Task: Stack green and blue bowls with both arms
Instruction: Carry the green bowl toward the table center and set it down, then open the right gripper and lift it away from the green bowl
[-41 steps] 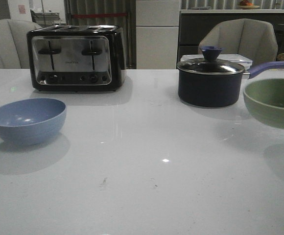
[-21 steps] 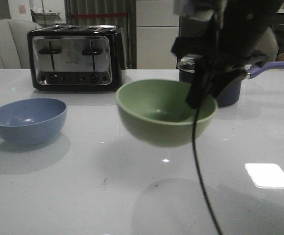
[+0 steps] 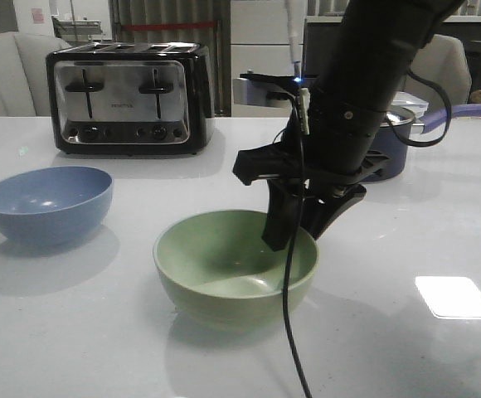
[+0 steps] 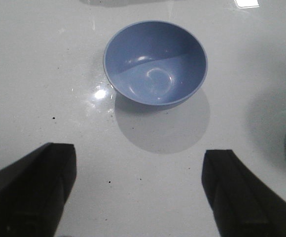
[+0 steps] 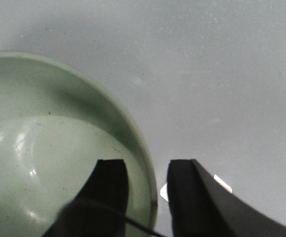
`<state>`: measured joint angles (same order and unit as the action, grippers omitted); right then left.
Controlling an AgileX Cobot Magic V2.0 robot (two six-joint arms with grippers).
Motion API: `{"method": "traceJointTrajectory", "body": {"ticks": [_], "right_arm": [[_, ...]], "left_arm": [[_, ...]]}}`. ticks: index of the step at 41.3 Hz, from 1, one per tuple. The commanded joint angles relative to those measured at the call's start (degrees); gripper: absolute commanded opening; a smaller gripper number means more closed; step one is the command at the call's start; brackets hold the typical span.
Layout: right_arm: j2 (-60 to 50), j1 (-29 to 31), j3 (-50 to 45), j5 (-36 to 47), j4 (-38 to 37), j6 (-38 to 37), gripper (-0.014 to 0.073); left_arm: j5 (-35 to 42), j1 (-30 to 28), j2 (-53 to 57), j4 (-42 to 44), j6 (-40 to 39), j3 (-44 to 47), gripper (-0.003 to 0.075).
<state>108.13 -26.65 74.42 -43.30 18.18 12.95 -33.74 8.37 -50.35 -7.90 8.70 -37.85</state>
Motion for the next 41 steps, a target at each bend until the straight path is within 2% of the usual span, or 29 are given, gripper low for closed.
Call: {"method": "traceJointTrajectory", "body": {"ticks": [1, 9, 17, 32, 41], "right_arm": [[-3.12, 0.02, 1.81, 2.08, 0.39, 0.7, 0.0416], [-9.81, -0.46, 0.44, 4.73, 0.33, 0.7, 0.0414], [-24.23, -3.24, -7.42, 9.61, -2.9, 0.76, 0.0414], [-51.05, -5.15, -25.67, 9.15, -5.02, 0.76, 0.0414], [-62.92, -5.15, -31.42, 5.11, -4.69, 0.71, 0.0414]], "left_arm": [[4.02, 0.31, 0.27, -0.33, -0.09, -1.53, 0.058], [4.02, 0.31, 0.27, -0.33, -0.09, -1.53, 0.058], [4.02, 0.31, 0.27, -0.33, -0.09, -1.53, 0.058], [3.91, 0.31, 0.27, -0.33, -0.09, -1.53, 0.058], [2.74, 0.31, -3.07, -0.33, -0.09, -4.07, 0.058]]}}
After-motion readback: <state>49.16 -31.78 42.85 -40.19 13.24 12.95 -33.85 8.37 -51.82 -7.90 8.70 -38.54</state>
